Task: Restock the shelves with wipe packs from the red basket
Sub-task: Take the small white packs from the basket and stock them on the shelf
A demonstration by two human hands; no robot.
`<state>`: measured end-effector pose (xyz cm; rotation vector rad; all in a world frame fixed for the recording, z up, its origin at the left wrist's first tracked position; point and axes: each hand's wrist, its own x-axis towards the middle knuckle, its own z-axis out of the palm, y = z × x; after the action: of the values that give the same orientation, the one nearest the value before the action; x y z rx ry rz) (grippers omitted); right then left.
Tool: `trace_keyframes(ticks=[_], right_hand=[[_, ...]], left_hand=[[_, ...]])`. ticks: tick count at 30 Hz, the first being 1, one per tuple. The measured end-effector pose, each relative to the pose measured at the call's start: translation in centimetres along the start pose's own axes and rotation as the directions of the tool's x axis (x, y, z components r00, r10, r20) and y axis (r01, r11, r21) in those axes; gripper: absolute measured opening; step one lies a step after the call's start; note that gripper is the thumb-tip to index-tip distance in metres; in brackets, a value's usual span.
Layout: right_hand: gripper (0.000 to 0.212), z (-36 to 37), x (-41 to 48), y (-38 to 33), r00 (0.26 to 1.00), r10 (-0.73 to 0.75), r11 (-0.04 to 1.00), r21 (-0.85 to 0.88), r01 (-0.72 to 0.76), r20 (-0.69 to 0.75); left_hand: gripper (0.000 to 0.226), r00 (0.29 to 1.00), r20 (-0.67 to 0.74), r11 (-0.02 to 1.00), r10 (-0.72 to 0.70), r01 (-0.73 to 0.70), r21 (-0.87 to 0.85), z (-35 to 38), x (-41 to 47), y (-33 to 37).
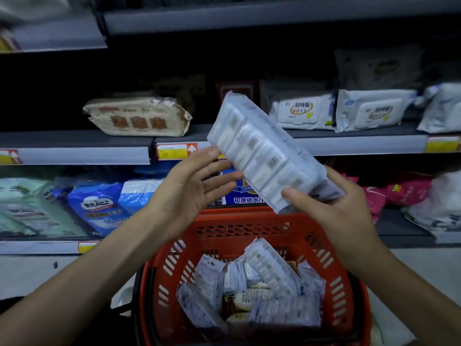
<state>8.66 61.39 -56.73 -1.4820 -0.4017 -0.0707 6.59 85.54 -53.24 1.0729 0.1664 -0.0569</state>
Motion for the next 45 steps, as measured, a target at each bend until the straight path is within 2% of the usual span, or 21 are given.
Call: trace_keyframes(ticks=[3,5,9,12,15,17,20,23,26,31,36,39,43,45], right_hand=[[0.045,0.2,0.9,-0.3,0.988,0.156,0.954,0.257,-0.156,0.019],[0.05,0.5,1.6,-0.8,0.98,0.196,0.925,0.327,-0.195,0.029],[0.048,1.0,2.7,-2.4,0.984,0.175,0.904,0.392,-0.168,0.02],[0.049,1.4,3.3,-3.7,0.988,0.152,0.892,0.428,-0.146,0.02],[0.042,1.7,4.2,-5.3,0.992,0.128,0.879,0.461,-0.121,0.017],[0.044,2.0,4.8,-6.8,0.996,0.094,0.89,0.449,-0.081,-0.008],[0.051,2.6,6.1,-9.4,0.995,0.028,0.917,0.398,0.013,-0.095],[0.054,3.1,7.7,-12.3,0.979,-0.072,0.954,0.274,0.123,-0.189],[0.036,3.3,9.4,-15.1,0.96,-0.207,0.966,0.116,0.231,-0.186],[0.021,4.5,12.9,-17.8,0.92,-0.368,0.93,-0.047,0.365,-0.134],[0.014,6.5,18.3,-18.8,0.896,-0.413,0.906,-0.168,0.388,-0.16],[0.011,8.0,22.2,-19.5,0.881,-0.436,0.894,-0.2,0.401,-0.184],[0.014,10.4,28.3,-20.0,0.846,-0.457,0.875,-0.307,0.374,-0.273],[0.017,11.7,31.3,-19.9,0.831,-0.46,0.861,-0.386,0.331,-0.312]], left_hand=[[0.054,0.992,0.013,0.986,0.123,-0.123,0.111,0.9,-0.1,1.5],[0.053,0.981,0.037,0.96,0.192,-0.196,0.198,1.7,-0.4,2.5],[0.059,0.949,0.11,0.869,0.297,-0.316,0.381,2.9,-0.9,3.9],[0.056,0.912,0.176,0.753,0.37,-0.406,0.517,4.0,-1.2,5.2],[0.058,0.862,0.249,0.662,0.442,-0.501,0.557,5.2,-1.3,6.5],[0.066,0.819,0.302,0.547,0.488,-0.557,0.625,6.0,-1.2,7.3],[0.086,0.744,0.365,0.305,0.559,-0.594,0.744,7.4,-0.9,8.4],[0.103,0.709,0.406,0.196,0.577,-0.603,0.773,8.5,-0.1,10.2],[0.107,0.673,0.42,0.114,0.609,-0.598,0.793,9.8,1.2,12.5],[0.092,0.666,0.366,0.174,0.65,-0.599,0.782,11.5,4.2,16.0],[0.072,0.659,0.35,0.204,0.666,-0.613,0.764,11.6,8.5,19.4],[0.059,0.616,0.288,0.202,0.733,-0.601,0.773,11.4,11.1,21.6],[0.014,0.555,0.166,0.149,0.815,-0.477,0.866,11.6,14.3,24.3],[0.019,0.542,0.054,0.179,0.839,-0.368,0.912,11.8,15.9,25.5]])
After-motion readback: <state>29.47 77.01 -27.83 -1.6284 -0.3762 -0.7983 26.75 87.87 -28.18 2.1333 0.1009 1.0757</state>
